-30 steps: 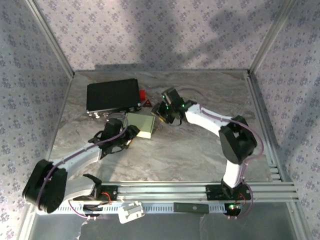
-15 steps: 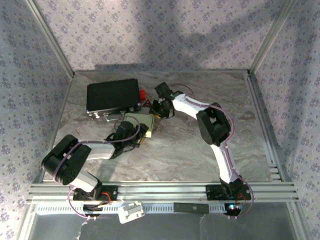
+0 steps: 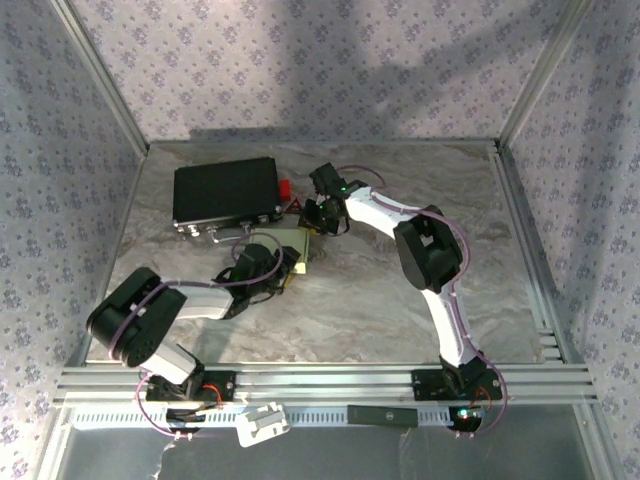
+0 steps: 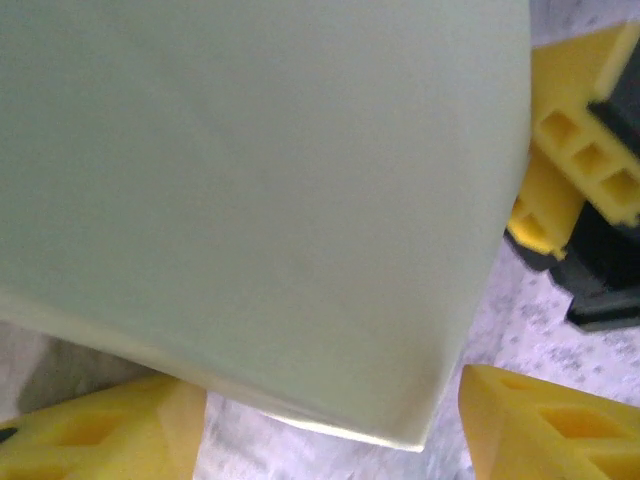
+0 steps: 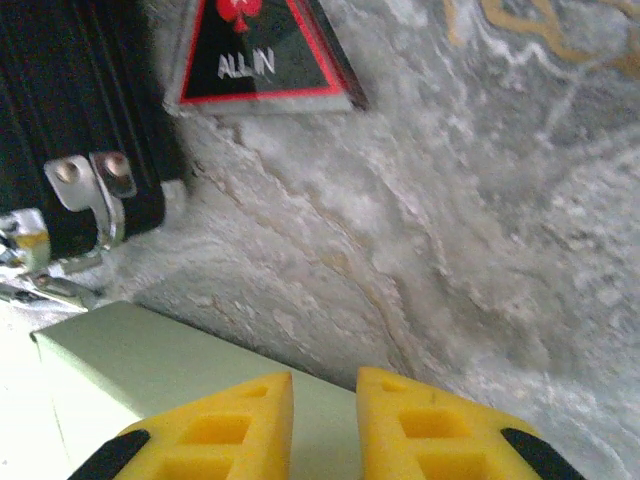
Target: Fold the paper box
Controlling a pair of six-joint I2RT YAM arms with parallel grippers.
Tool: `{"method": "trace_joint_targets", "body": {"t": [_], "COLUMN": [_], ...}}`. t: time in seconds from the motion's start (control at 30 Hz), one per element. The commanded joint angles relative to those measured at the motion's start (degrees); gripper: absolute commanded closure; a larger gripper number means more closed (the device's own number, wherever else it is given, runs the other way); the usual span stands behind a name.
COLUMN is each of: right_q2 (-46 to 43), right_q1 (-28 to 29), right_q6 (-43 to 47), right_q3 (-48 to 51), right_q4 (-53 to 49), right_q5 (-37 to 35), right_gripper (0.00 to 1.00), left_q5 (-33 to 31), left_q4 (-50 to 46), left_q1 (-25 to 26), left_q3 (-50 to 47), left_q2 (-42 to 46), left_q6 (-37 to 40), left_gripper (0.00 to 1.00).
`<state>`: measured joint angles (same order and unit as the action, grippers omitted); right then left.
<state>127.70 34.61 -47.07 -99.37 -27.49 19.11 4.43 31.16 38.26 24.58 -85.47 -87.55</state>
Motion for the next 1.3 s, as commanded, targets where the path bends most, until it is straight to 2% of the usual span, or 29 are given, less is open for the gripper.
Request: {"method": "trace_joint_targets", "body": {"t": [0.0,0.1,0.17,0.3,0.67,1.27], "right_q2": [-3.73,-6.59,-8.87,-11.93,-4.18,-4.12], "right_q1": [1.38,2.46,3.28,3.54,2.09,5.59], "right_q6": [0.59,-0.42,-1.34,-2.7,-1.56,-4.59], "right_q3": [2.66,6.07,8.57,11.13,0.96,6.11], "right_q4": [-4.21,-4.45,-3.78,-2.95,-6.63,-1.17], "right_q5": [0.68,-0.13,-0.89,-3.24,0.14,4.02], "right_gripper": [0.77,0.78,0.78,0.77,0.76,0.78], "left_q5": [-2.01,-5.09,-6.0,-5.57,-4.78,-3.78], "left_q4": [-14.85,-27.05,-31.94,-34.34,-22.36,-14.36], "left_q1": [3.46,5.49,6.12,6.29,5.2,4.23], "left_q3": [-0.07,-0.79,-1.41,-1.19,-0.89,-0.06], "left_q2": [8.15,16.92,22.02,27.17,16.99,8.96], "left_q6": [-0.55,-0.09,0.61,2.13,3.0,2.73], "left_gripper": [0.28,0.23,0.19,0.19,0.21,0.24]}}
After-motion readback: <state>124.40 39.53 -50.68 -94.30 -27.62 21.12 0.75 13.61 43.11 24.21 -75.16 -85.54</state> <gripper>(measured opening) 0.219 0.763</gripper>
